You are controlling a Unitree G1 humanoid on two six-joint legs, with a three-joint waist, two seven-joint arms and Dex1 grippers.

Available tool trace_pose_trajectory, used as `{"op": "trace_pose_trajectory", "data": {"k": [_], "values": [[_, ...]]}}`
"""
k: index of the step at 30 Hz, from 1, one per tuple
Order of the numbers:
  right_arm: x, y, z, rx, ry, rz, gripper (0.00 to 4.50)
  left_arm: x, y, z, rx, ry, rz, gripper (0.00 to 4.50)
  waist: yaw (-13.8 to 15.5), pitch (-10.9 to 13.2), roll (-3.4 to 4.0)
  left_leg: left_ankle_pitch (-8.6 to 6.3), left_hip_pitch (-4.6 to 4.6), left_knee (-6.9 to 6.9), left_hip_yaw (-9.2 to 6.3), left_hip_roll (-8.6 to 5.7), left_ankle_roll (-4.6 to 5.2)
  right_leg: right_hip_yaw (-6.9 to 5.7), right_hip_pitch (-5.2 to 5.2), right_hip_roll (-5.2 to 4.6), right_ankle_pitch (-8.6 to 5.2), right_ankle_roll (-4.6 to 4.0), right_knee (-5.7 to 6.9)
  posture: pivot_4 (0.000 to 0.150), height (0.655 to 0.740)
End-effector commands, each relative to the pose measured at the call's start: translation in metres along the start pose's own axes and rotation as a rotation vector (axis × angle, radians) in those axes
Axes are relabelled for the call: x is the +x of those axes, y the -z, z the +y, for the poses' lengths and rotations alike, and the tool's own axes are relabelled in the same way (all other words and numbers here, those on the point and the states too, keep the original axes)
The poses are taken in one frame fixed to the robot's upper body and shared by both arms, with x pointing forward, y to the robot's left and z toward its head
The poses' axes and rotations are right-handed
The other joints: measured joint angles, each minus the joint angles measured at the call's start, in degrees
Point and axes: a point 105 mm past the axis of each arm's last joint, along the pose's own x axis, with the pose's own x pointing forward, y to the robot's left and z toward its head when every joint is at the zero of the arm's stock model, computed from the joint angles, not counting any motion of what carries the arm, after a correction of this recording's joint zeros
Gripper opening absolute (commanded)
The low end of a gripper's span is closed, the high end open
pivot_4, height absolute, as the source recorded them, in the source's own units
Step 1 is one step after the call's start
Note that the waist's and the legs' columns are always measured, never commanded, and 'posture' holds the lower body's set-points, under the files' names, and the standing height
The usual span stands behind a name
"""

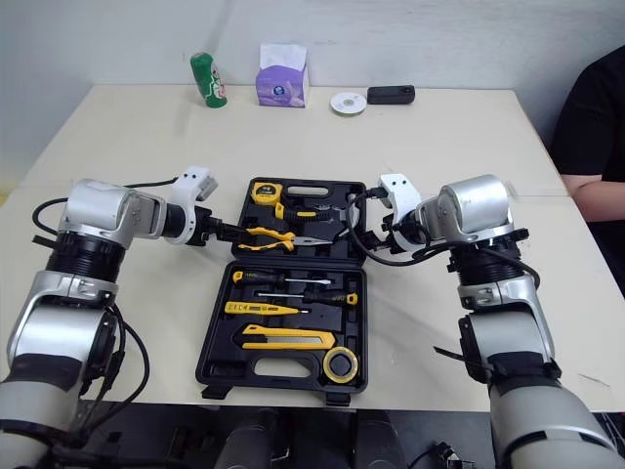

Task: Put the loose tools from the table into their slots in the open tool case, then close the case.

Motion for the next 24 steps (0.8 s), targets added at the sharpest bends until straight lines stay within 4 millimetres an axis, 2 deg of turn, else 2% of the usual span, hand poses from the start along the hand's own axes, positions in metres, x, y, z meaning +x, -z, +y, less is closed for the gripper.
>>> {"op": "trace_pose_trajectory", "data": {"k": [1, 2, 6, 9, 10, 17, 22, 24], "values": [[0.001, 0.001, 0.005, -0.019, 0.004, 0.015, 3.8, 0.001, -0.004, -0.004, 0.027, -0.009, -0.001, 3.93, 0.0, 0.0, 0.0, 0.0, 0.0, 0.0, 0.0, 0.0, 0.0, 0.0, 0.0, 0.0, 0.0, 0.0, 0.0, 0.15, 0.74], [0.002, 0.001, 0.005, -0.016, 0.003, 0.018, 3.43, 0.001, -0.004, -0.005, 0.023, -0.001, -0.002, 3.67, 0.03, -0.01, -0.02, 0.0, 0.0, 0.0, 0.0, 0.0, 0.0, 0.0, 0.0, 0.0, 0.0, 0.0, 0.0, 0.15, 0.74], [0.004, -0.003, 0.005, 0.034, 0.012, -0.004, 1.48, 0.004, -0.008, -0.011, 0.007, 0.022, -0.022, 1.88, 0.02, -0.04, -0.07, 0.0, 0.0, 0.01, 0.0, 0.0, 0.01, -0.01, 0.01, 0.0, 0.0, 0.0, 0.02, 0.15, 0.74], [0.003, -0.006, 0.008, 0.055, 0.006, -0.011, 0.28, 0.004, -0.012, -0.013, -0.005, 0.03, -0.042, 0.72, 0.01, -0.09, -0.15, 0.03, 0.02, 0.07, -0.01, 0.0, 0.03, 0.0, 0.02, -0.04, 0.0, 0.0, 0.1, 0.15, 0.74], [0.003, -0.006, 0.008, 0.062, 0.005, -0.011, 0.0, 0.003, -0.013, -0.013, -0.01, 0.031, -0.05, 0.49, 0.01, -0.09, -0.15, 0.04, 0.05, 0.08, -0.02, 0.0, 0.03, 0.01, 0.04, -0.06, 0.0, -0.01, 0.11, 0.15, 0.74], [0.001, -0.016, 0.011, 0.102, 0.003, -0.06, 0.0, -0.001, -0.029, -0.013, -0.031, 0.032, -0.164, 0.37, 0.04, -0.09, -0.15, 0.07, 0.03, 0.07, -0.04, -0.03, 0.05, 0.0, 0.03, -0.14, 0.01, -0.01, 0.16, 0.15, 0.74], [-0.006, -0.038, 0.015, 0.11, -0.02, -0.217, 0.0, -0.009, -0.048, -0.015, -0.031, 0.048, -0.339, 0.29, -0.02, -0.08, -0.16, 0.08, -0.08, 0.01, -0.03, -0.03, 0.04, -0.01, -0.06, -0.17, 0.02, 0.01, 0.2, 0.15, 0.74], [-0.012, -0.049, 0.016, 0.061, -0.016, -0.317, 0.0, -0.011, -0.046, -0.015, 0.0, 0.045, -0.373, 0.29, -0.22, -0.08, -0.16, 0.1, -0.11, -0.1, 0.02, -0.03, 0.02, 0.01, -0.11, -0.15, 0.03, 0.03, 0.24, 0.15, 0.74]]}}
